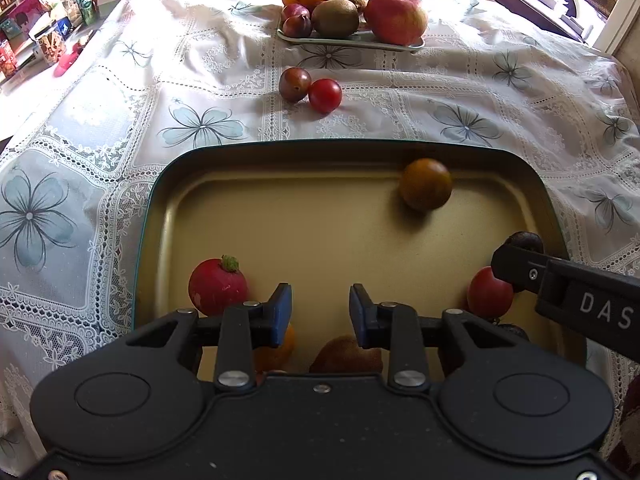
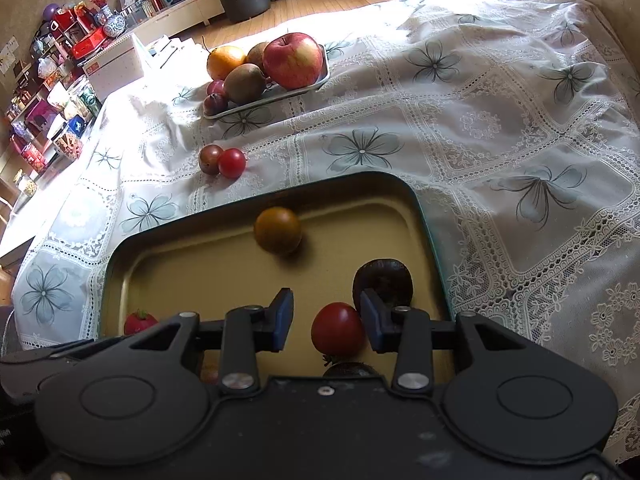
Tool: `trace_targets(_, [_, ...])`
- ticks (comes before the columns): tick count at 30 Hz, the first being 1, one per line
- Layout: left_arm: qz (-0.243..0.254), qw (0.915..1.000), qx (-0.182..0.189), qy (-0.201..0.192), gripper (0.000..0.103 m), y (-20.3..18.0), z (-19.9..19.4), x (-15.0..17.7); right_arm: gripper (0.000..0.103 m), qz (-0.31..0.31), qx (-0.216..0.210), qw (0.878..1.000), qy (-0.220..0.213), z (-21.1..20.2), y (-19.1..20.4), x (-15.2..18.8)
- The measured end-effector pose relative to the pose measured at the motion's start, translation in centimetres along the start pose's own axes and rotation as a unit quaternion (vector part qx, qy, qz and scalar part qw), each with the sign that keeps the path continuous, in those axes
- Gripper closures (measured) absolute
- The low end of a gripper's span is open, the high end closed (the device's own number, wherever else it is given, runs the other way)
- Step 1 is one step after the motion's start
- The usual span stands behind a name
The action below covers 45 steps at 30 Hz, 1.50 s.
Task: Organize fruits
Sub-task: 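Move both open tools back to the last two tomatoes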
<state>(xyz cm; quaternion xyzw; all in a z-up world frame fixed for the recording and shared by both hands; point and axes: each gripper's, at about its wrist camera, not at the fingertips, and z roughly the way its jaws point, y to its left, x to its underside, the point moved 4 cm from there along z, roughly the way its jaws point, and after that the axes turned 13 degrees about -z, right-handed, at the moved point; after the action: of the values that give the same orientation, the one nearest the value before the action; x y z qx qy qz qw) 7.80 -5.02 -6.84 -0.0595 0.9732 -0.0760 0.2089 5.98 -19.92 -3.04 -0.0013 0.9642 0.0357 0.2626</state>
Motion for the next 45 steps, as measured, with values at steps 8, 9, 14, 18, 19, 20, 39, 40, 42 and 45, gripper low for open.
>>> trace_targets(8, [-0.001,1.0,0.002,0.001,0.065,0.2,0.0,0.0,0.062,-0.003,-0.003,1.0,0.009,0.5,0.2,0.1])
trace_targets(9, [-0.001,1.0,0.0,0.0,0.065,0.2,0.0,0.0,0.062,-0.003,-0.003,1.0,0.01,0.5,0.2,0.1])
trace_targets(14, [-0.007,0.9999,0.006,0.007,0.064,0.4,0.1,0.1,0.062,-0.005,-0.003,1.0,0.013,0.6,0.3,0.2])
trace_targets(18, [-0.007,0.9999,0.006,0.006,0.064,0.5,0.0,0.1,0.062,-0.007,-0.004,1.0,0.014,0.7,0.4,0.2])
trace_targets(19, [-0.008,0.9999,0.007,0.006,0.064,0.5,0.0,0.0,0.062,-0.007,-0.004,1.0,0.014,0.7,0.4,0.2])
trace_targets(20, [-0.008,0.9999,0.008,0.006,0.064,0.5,-0.1,-0.1,0.062,-0.007,-0.003,1.0,0.015,0.7,0.4,0.2])
trace_targets(39, [-0.005,0.9998,-0.001,-0.017,0.064,1.8,0.0,-9.5,0.062,-0.043,-0.03,0.999,0.005,3.1,2.2,-7.5])
trace_targets(40, [-0.006,0.9998,-0.003,-0.016,0.064,2.0,0.3,-10.3,0.062,-0.045,-0.034,0.998,0.006,3.5,2.3,-8.1])
trace_targets(42, [-0.01,0.9998,-0.008,-0.012,0.064,2.4,0.9,-11.6,0.062,-0.048,-0.037,0.998,0.013,4.3,2.8,-9.3])
trace_targets(45, [-0.019,0.9997,-0.015,-0.009,0.064,3.0,1.9,-13.5,0.062,-0.058,-0.031,0.998,0.012,5.7,3.5,-10.9])
